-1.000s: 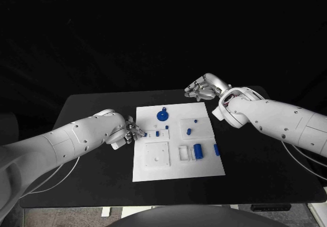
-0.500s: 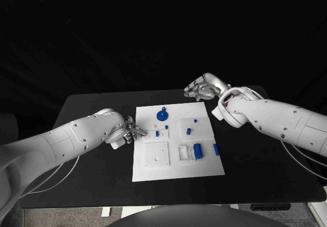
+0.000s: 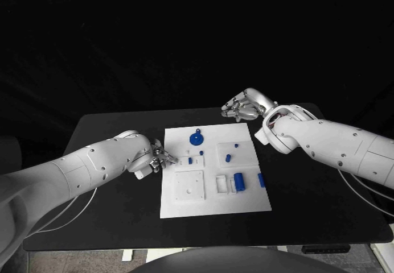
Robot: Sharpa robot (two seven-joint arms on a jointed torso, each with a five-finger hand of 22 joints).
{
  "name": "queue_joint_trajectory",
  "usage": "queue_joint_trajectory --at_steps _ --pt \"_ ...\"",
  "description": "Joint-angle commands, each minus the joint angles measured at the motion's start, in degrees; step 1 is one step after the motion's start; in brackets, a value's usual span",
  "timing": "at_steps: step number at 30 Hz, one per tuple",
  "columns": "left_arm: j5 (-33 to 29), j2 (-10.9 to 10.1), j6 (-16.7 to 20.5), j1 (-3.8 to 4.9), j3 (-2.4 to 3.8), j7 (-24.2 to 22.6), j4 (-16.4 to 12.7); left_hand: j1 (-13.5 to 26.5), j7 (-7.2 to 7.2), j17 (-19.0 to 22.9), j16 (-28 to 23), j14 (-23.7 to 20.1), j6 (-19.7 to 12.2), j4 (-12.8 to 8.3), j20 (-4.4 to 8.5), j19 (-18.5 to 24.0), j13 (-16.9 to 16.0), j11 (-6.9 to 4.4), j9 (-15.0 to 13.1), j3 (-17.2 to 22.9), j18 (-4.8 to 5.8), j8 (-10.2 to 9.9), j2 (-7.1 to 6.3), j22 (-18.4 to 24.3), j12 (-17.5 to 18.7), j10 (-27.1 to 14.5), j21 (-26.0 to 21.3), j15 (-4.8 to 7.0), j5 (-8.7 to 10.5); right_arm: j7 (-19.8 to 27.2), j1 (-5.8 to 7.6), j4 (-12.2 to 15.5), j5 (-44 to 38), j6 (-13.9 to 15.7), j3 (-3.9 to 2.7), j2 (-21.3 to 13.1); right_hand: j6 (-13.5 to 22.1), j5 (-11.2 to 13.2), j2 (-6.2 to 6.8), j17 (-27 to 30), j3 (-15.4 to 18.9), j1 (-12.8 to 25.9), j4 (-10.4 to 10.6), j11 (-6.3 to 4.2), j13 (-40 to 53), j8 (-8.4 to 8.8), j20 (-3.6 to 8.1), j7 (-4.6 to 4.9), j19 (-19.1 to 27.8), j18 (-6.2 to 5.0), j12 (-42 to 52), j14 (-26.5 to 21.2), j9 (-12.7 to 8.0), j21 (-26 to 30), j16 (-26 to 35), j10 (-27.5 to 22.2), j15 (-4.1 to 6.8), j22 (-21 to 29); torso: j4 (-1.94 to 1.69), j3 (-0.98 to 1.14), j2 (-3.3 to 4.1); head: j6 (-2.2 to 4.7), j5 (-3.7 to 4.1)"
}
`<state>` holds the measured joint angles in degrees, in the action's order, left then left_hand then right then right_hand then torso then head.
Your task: Assemble the parts on the task board
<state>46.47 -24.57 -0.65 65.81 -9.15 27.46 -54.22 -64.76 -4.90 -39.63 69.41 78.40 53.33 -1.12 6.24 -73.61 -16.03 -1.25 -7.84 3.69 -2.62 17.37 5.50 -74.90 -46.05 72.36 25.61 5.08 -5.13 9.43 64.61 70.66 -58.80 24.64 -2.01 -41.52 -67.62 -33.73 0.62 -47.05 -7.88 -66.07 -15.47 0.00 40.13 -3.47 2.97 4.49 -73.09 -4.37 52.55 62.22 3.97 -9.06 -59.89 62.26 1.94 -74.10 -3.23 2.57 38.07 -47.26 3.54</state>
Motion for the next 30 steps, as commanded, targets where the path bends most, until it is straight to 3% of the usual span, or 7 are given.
queue_joint_trajectory --at_steps 1,11,19,23,30 --pt "-0.8 0.5 0.1 -0.37 -0.12 -1.3 -0.3 -0.4 0.23 -0.2 0.5 0.1 0.5 -0.5 -0.12 -0.2 0.0 -0.22 3.8 -0.1 -0.72 0.5 0.18 -1.1 -0.3 -0.1 -0.1 0.0 0.32 0.3 0.0 0.1 -0.1 -0.7 -0.03 0.0 0.4 -0.2 0.06 0.1 -0.2 0.4 0.0 -0.07 0.0 -0.11 0.19 0.14 -0.1 0.29 -0.1 -0.4 0.0 0.2 0.1 -0.3 0.13 -0.1 0.01 0.0 -0.02 0.05 0.07" --pt "-0.7 0.7 1.4 -0.37 -0.12 -1.9 -0.2 0.7 0.53 -0.7 0.8 0.4 1.1 0.3 0.04 -0.4 0.1 -0.33 3.8 -0.8 -0.59 1.1 0.2 -1.1 -0.2 0.4 0.0 0.14 0.45 0.2 0.0 0.1 -0.1 -0.7 -0.03 0.0 0.3 -0.3 0.02 0.0 -0.3 0.4 0.1 -0.08 0.0 -0.12 0.2 0.12 -0.1 0.29 -0.1 -0.3 0.0 0.3 0.1 -0.3 0.15 -0.1 -0.01 -0.01 0.0 0.06 0.18" --pt "-0.4 0.8 1.7 -0.35 -0.1 -2.0 -0.2 2.7 0.77 -1.3 1.1 0.9 1.6 1.6 0.16 -0.7 0.3 -0.49 3.8 -1.9 -0.58 1.4 -1.36 -1.1 -0.1 1.1 0.2 0.27 0.71 0.2 0.0 0.1 -0.1 -0.7 -0.03 0.0 0.3 -0.3 0.02 0.0 -0.3 0.4 0.1 -0.08 0.0 -0.12 0.2 0.12 -0.1 0.29 -0.1 -0.3 0.0 0.3 0.1 -0.3 0.15 -0.1 -0.02 0.0 -0.04 0.19 0.13" --pt "-0.2 0.8 1.8 -0.34 -0.09 -2.1 -0.3 2.6 0.87 -2.0 1.5 1.2 2.1 1.6 0.26 -0.9 0.3 -0.59 3.8 -1.6 -0.54 1.3 -1.26 -1.1 0.0 1.5 0.4 0.35 0.55 0.2 0.0 0.1 -0.1 -0.7 -0.03 0.0 0.3 -0.3 0.02 0.0 -0.3 0.4 0.1 -0.08 0.0 -0.12 0.2 0.12 -0.1 0.29 -0.1 -0.3 0.0 0.3 0.1 -0.3 0.15 -0.1 -0.02 0.0 -0.01 0.19 0.19" --pt "0.1 0.9 2.5 -0.3 -0.09 -2.2 -0.1 1.8 1.19 -3.1 1.9 1.8 3.7 0.3 0.41 -1.1 0.4 -0.76 3.8 -0.5 -0.5 0.1 0.05 -1.1 0.7 2.4 0.7 0.5 -0.09 0.2 0.0 0.0 -0.1 -0.7 -0.03 0.1 0.3 -0.3 0.02 0.0 -0.3 0.4 0.1 -0.08 0.0 -0.12 0.2 0.12 -0.1 0.29 -0.1 -0.3 0.0 0.3 0.1 -0.3 0.15 -0.1 0.0 -0.02 -0.01 0.3 0.3"
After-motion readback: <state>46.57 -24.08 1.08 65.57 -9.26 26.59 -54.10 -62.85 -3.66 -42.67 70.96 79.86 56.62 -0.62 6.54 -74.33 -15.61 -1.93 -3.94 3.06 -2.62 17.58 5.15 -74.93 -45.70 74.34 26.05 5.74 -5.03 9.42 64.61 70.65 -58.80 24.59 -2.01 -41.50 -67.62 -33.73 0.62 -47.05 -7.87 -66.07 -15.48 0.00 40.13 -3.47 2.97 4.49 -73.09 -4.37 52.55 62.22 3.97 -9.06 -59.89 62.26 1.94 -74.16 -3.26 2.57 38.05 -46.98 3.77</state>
